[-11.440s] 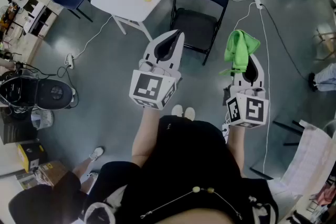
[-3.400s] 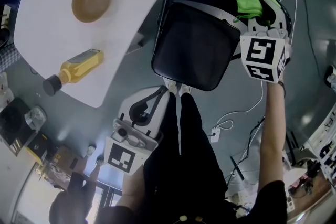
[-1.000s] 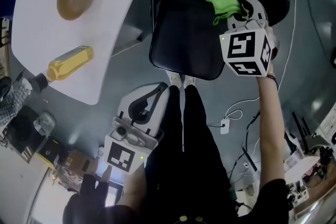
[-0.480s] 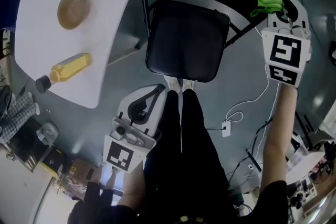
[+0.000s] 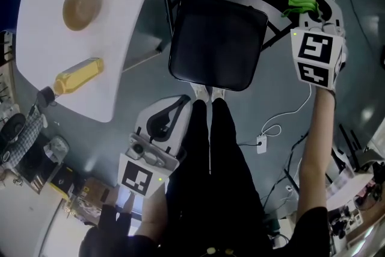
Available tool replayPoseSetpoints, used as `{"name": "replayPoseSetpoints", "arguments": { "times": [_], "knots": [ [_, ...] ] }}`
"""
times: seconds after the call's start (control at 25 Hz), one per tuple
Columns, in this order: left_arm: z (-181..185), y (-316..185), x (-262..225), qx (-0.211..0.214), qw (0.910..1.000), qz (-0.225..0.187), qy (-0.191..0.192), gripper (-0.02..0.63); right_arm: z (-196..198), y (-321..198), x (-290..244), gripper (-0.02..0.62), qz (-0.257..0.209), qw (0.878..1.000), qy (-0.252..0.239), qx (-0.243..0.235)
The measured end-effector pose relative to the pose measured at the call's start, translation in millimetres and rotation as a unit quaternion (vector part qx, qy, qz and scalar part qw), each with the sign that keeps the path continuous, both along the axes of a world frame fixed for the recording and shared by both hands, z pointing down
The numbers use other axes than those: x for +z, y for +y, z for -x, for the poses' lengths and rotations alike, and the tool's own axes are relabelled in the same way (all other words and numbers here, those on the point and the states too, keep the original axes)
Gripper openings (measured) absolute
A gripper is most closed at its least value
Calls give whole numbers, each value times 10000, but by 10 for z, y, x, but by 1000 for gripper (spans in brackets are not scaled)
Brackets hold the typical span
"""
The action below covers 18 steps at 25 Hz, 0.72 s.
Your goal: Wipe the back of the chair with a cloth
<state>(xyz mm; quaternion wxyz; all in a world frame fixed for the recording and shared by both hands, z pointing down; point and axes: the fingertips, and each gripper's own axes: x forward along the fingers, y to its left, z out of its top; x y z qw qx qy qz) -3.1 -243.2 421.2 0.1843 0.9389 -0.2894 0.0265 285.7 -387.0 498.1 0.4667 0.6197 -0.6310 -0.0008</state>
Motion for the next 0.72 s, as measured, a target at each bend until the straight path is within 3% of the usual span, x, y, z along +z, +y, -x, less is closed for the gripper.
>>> {"name": "replayPoseSetpoints", "arguments": {
  "times": [0.72],
  "knots": [
    [88,-127,133,-259,9996,101,5,5,157,23,596,44,486,9979,-425,11]
  ]
}}
